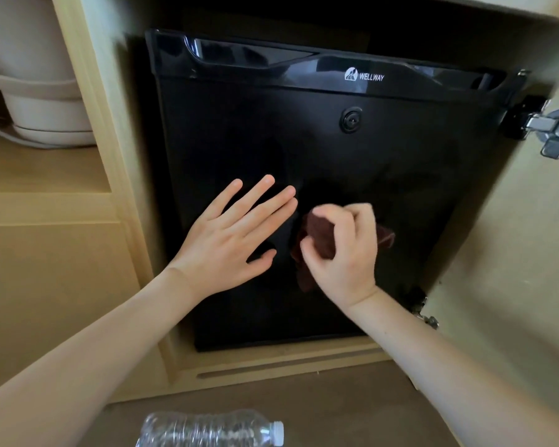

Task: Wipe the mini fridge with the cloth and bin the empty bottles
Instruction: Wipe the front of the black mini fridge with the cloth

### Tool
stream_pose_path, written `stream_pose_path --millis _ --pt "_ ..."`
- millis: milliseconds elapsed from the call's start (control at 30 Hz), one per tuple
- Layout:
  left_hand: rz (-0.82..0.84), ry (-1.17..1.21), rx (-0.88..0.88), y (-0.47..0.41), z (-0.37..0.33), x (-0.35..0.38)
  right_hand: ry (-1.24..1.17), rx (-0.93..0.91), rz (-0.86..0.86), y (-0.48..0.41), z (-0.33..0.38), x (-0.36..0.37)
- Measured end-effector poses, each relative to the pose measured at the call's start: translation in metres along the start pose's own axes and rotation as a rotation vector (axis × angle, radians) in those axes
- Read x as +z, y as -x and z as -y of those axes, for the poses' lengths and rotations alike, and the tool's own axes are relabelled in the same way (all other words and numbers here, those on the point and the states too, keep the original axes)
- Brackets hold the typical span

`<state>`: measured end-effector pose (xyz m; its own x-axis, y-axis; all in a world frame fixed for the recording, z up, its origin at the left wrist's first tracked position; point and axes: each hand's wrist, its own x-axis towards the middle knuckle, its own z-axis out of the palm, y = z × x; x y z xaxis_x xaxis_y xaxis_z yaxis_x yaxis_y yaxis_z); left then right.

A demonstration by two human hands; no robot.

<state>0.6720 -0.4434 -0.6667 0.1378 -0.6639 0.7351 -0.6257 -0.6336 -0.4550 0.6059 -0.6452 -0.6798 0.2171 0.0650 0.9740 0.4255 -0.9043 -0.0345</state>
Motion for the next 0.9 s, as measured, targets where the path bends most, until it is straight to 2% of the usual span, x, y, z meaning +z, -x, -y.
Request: stream_pose_path --millis 167,233,300,467,567,633,800,900 --pt "0.025 -0.024 -0.007 -0.002 -0.001 -0.004 0.108 -0.21 0.394 0.067 -0.006 -0.008" --pt "0.031 -0.023 -0.013 -0.002 -0.002 -0.007 0.095 -0.219 0.449 0.058 -0.008 -0.015" --pt "0.017 -0.019 -0.016 -0.005 -0.004 -0.009 0.075 -0.167 0.36 0.033 -0.012 -0.024" --pt "-0.023 -0.01 -0.012 -0.025 -0.006 -0.012 0.031 0.068 -0.067 -0.05 -0.023 -0.037" --pt "-0.044 -0.004 -0.037 -0.028 -0.012 -0.009 0.003 0.146 -0.162 -0.06 -0.021 -0.026" --pt "-0.051 0.01 -0.049 -0.029 -0.014 -0.007 0.007 0.127 -0.13 -0.035 -0.019 -0.019" --pt "-0.029 -0.016 -0.062 -0.029 -0.016 -0.009 0.09 0.046 0.166 0.029 -0.025 -0.027" --pt "-0.012 -0.033 -0.045 -0.033 -0.019 -0.011 0.055 0.11 0.18 0.015 -0.023 -0.032"
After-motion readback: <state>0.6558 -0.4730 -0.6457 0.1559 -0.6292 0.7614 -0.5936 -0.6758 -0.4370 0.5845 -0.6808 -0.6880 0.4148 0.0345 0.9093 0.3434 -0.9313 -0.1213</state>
